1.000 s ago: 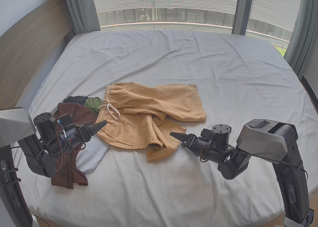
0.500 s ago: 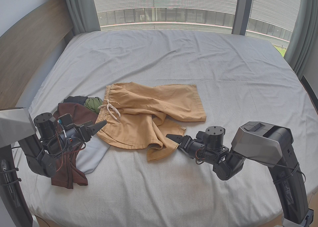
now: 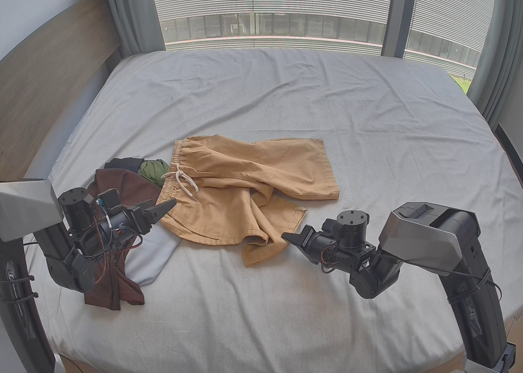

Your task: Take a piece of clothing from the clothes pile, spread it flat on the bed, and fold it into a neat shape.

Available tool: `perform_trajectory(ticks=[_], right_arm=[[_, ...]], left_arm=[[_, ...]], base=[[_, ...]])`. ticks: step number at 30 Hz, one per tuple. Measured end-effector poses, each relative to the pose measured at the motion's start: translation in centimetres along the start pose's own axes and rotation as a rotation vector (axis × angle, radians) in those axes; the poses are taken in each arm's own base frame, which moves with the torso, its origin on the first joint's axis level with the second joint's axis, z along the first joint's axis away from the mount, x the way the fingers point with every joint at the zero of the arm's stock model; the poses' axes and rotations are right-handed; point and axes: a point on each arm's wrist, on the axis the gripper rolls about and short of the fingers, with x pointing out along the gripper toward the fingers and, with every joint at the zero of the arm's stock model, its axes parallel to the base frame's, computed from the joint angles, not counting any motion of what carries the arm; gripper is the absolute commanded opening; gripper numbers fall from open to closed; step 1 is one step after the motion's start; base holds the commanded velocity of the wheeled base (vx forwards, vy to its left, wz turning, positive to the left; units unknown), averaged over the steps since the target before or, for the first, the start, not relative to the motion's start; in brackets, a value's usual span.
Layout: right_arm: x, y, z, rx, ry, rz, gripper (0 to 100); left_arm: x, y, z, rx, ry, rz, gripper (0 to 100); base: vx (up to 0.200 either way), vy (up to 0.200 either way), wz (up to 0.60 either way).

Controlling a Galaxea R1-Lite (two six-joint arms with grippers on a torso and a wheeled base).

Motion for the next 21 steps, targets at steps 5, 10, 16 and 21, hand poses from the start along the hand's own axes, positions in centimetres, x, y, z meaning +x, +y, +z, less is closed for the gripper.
perform_trajectory(ticks=[5,10,16,21], right_arm=[[-1.3,0.0,0.5,0.003,-0.007,-0.028,0],[-3.1,-0.2,1.5,-0.014,-0.02,-0.066,0],[-5.1,-0.7,2.5,-0.036,-0.036,-0.114,0],[-6.6,-1.5,3.4,-0.048,-0.055,-0.152,0]], left_arm=[[0.1,0.1,-0.3,-0.006,0.008,0.004,100],[0.1,0.3,-0.5,-0.01,0.013,0.005,100],[0.2,0.3,-0.6,-0.012,0.016,0.006,100],[0.1,0.3,-0.7,-0.013,0.018,0.006,100]], base=[[0.0,0.0,0.0],[0.0,0.0,0.0],[0.0,0.0,0.0],[0.0,0.0,0.0]])
